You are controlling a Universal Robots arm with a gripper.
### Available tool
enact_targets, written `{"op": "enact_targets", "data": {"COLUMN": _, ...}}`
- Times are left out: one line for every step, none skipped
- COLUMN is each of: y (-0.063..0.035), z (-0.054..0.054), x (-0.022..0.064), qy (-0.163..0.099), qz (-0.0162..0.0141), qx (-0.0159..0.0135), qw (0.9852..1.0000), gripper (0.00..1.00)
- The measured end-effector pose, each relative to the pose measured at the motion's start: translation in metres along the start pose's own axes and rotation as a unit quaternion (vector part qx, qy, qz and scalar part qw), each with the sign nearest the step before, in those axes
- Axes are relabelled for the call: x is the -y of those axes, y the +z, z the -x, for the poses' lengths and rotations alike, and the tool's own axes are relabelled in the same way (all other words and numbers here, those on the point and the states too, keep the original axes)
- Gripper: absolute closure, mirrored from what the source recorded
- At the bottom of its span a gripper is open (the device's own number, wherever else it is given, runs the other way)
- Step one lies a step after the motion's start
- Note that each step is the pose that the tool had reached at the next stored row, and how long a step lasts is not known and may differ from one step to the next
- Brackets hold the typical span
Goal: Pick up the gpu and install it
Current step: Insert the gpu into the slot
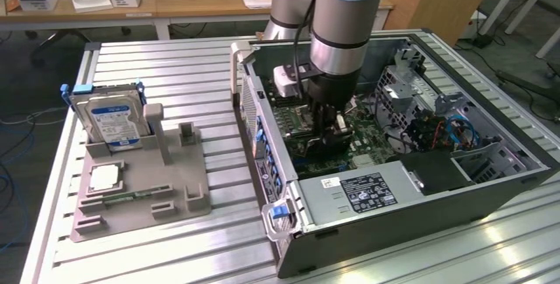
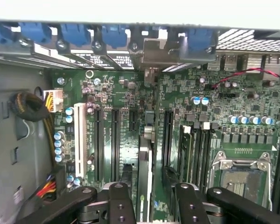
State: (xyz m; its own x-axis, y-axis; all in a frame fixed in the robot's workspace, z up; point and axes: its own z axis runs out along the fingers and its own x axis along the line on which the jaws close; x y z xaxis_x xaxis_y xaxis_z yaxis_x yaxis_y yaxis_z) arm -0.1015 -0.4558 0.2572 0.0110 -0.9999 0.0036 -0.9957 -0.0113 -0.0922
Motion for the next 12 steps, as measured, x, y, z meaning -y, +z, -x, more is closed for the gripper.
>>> {"op": "enact_targets", "data": {"y": -0.0020, "z": 0.000, "x": 0.0002, "qy": 0.000, "qz": -0.0001, "qx": 0.0000, "qw": 1.0000, "gripper": 0.60}}
{"op": "enact_targets", "data": {"y": -0.0039, "z": 0.000, "x": 0.0004, "qy": 0.000, "qz": -0.0004, "qx": 0.0000, "qw": 1.0000, "gripper": 0.60}}
{"op": "enact_targets", "data": {"y": -0.0061, "z": 0.000, "x": 0.0006, "qy": 0.000, "qz": -0.0006, "qx": 0.0000, "qw": 1.0000, "gripper": 0.60}}
{"op": "enact_targets", "data": {"y": -0.0083, "z": 0.000, "x": 0.0008, "qy": 0.000, "qz": -0.0008, "qx": 0.0000, "qw": 1.0000, "gripper": 0.60}}
{"op": "enact_targets", "data": {"y": -0.0103, "z": 0.000, "x": 0.0010, "qy": 0.000, "qz": -0.0010, "qx": 0.0000, "qw": 1.0000, "gripper": 0.60}}
{"op": "enact_targets", "data": {"y": -0.0122, "z": 0.000, "x": 0.0011, "qy": 0.000, "qz": -0.0011, "qx": 0.0000, "qw": 1.0000, "gripper": 0.60}}
{"op": "enact_targets", "data": {"y": -0.0142, "z": 0.000, "x": 0.0013, "qy": 0.000, "qz": -0.0013, "qx": 0.0000, "qw": 1.0000, "gripper": 0.60}}
{"op": "enact_targets", "data": {"y": -0.0164, "z": 0.000, "x": 0.0015, "qy": 0.000, "qz": -0.0014, "qx": -0.0001, "qw": 1.0000, "gripper": 0.60}}
{"op": "enact_targets", "data": {"y": -0.0187, "z": 0.000, "x": 0.0017, "qy": 0.000, "qz": -0.0016, "qx": 0.0000, "qw": 1.0000, "gripper": 0.60}}
{"op": "enact_targets", "data": {"y": -0.0210, "z": 0.000, "x": 0.0020, "qy": 0.000, "qz": -0.0019, "qx": 0.0000, "qw": 1.0000, "gripper": 0.60}}
{"op": "enact_targets", "data": {"y": -0.0228, "z": 0.000, "x": 0.0021, "qy": 0.000, "qz": -0.0020, "qx": -0.0001, "qw": 1.0000, "gripper": 0.60}}
{"op": "enact_targets", "data": {"y": -0.0246, "z": 0.000, "x": 0.0023, "qy": 0.000, "qz": -0.0021, "qx": -0.0001, "qw": 1.0000, "gripper": 0.60}}
